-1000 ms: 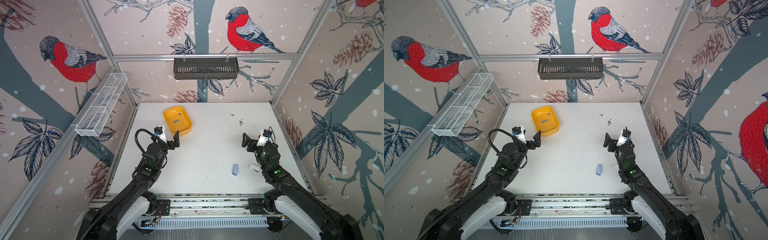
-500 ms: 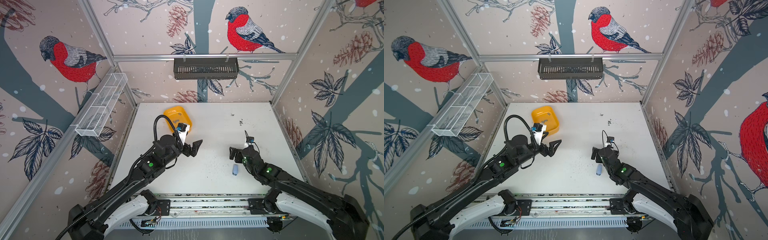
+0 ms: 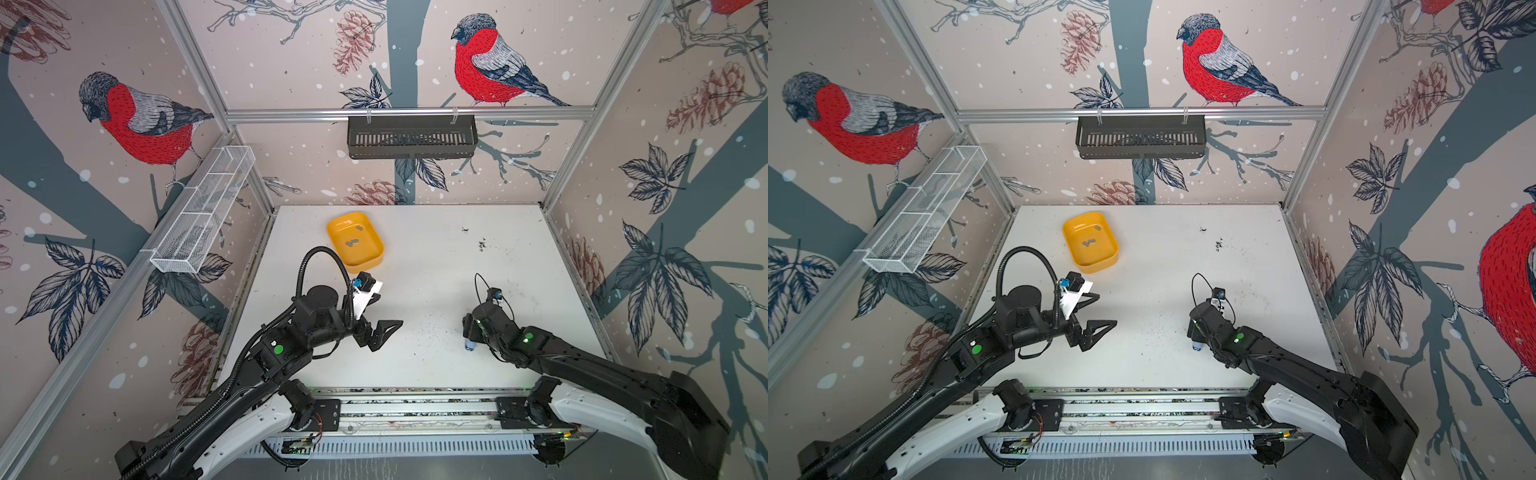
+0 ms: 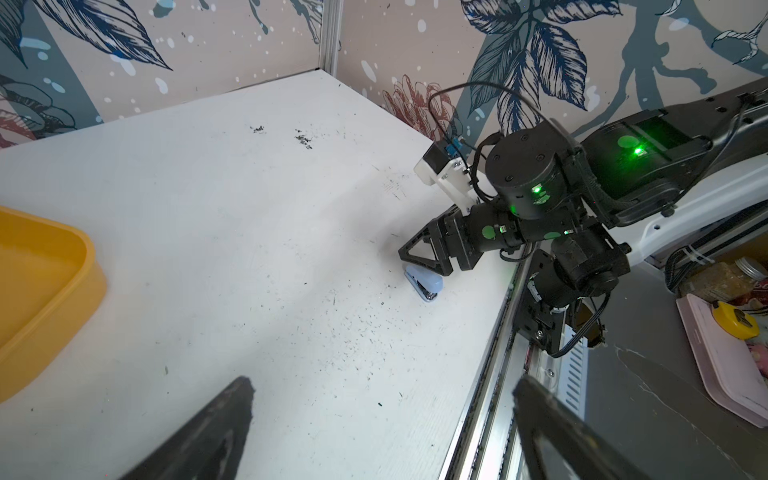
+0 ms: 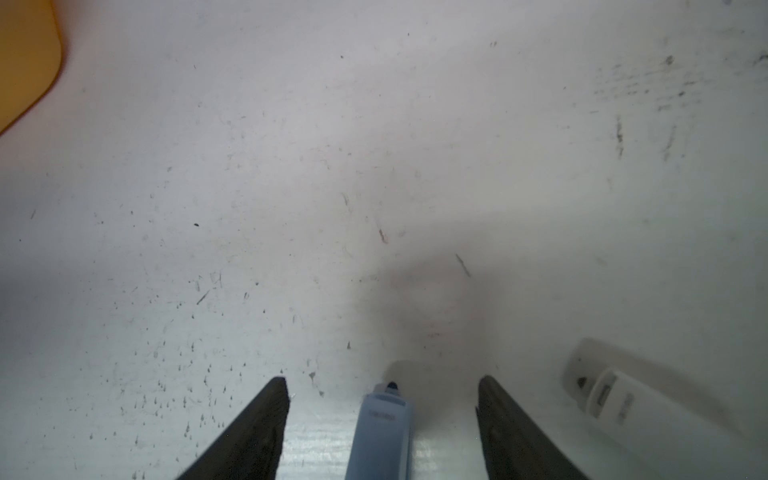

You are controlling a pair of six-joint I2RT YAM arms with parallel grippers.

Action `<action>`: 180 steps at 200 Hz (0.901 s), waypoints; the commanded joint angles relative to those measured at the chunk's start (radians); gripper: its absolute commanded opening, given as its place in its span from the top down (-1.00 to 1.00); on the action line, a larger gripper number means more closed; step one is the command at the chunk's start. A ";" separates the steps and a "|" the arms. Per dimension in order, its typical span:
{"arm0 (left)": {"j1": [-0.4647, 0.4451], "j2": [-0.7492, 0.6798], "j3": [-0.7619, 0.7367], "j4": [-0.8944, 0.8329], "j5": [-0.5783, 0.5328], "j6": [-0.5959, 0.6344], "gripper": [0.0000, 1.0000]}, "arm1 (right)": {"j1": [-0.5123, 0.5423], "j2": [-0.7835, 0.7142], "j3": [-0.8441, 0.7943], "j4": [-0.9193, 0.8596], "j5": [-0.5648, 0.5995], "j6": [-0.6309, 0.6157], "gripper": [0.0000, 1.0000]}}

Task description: Load the staples into the stapler

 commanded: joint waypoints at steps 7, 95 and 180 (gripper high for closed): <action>0.000 -0.046 -0.018 0.035 -0.014 0.021 -0.95 | 0.017 0.004 -0.009 -0.026 -0.041 0.057 -0.30; 0.000 -0.054 -0.032 0.030 -0.030 0.011 -0.94 | 0.100 0.022 -0.028 -0.046 -0.016 0.108 0.04; 0.000 -0.069 -0.032 0.032 -0.066 -0.003 -0.95 | 0.225 0.156 0.068 -0.011 0.084 0.022 0.45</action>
